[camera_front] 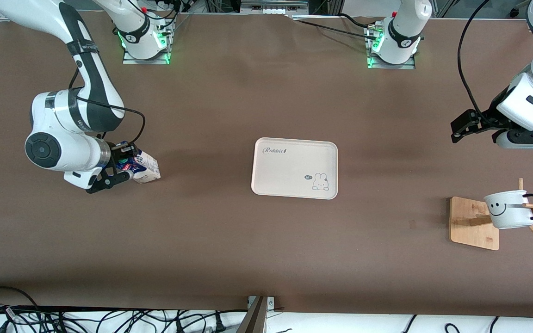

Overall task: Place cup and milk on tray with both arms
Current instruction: 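Lift the milk carton with the right gripper, then carry the milk carton over the white tray with the right gripper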

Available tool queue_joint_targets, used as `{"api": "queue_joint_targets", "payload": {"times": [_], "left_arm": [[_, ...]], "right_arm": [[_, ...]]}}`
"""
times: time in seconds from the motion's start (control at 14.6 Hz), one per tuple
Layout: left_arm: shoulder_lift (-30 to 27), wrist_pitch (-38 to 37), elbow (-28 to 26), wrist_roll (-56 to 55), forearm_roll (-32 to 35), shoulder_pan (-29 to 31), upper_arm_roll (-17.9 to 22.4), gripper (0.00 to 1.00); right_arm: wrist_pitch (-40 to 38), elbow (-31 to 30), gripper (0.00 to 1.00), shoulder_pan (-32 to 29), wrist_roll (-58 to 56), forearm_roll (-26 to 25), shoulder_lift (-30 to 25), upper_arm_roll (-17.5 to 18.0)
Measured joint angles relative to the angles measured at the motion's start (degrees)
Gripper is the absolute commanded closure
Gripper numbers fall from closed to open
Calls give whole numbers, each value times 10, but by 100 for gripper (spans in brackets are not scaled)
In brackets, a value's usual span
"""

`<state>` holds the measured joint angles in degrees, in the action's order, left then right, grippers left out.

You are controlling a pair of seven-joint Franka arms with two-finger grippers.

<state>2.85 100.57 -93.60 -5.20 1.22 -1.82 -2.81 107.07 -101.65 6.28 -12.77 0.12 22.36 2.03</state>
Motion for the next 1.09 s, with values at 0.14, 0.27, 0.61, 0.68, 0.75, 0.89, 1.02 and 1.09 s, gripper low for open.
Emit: {"api": "queue_joint_targets", "payload": {"times": [0.14, 0.27, 0.61, 0.68, 0.75, 0.89, 1.02, 1.09], "left_arm": [[0, 0, 0, 0, 0, 0, 0, 0], [0, 0, 0, 0, 0, 0, 0, 0], [0, 0, 0, 0, 0, 0, 0, 0], [0, 0, 0, 0, 0, 0, 0, 0], [0, 0, 0, 0, 0, 0, 0, 0], [0, 0, 0, 0, 0, 0, 0, 0], [0, 0, 0, 0, 0, 0, 0, 0], [0, 0, 0, 0, 0, 0, 0, 0]], "right_arm": [[2, 0, 64, 0, 0, 0, -1, 0], [3, 0, 64, 0, 0, 0, -2, 0], [8, 0, 64, 0, 0, 0, -2, 0], [12, 0, 64, 0, 0, 0, -4, 0], [17, 1, 64, 0, 0, 0, -10, 0], [21, 6, 65, 0, 5, 6, -32, -1], [20, 15, 65, 0, 33, 44, -64, -1], [17, 21, 65, 0, 51, 67, -78, 0]]}}
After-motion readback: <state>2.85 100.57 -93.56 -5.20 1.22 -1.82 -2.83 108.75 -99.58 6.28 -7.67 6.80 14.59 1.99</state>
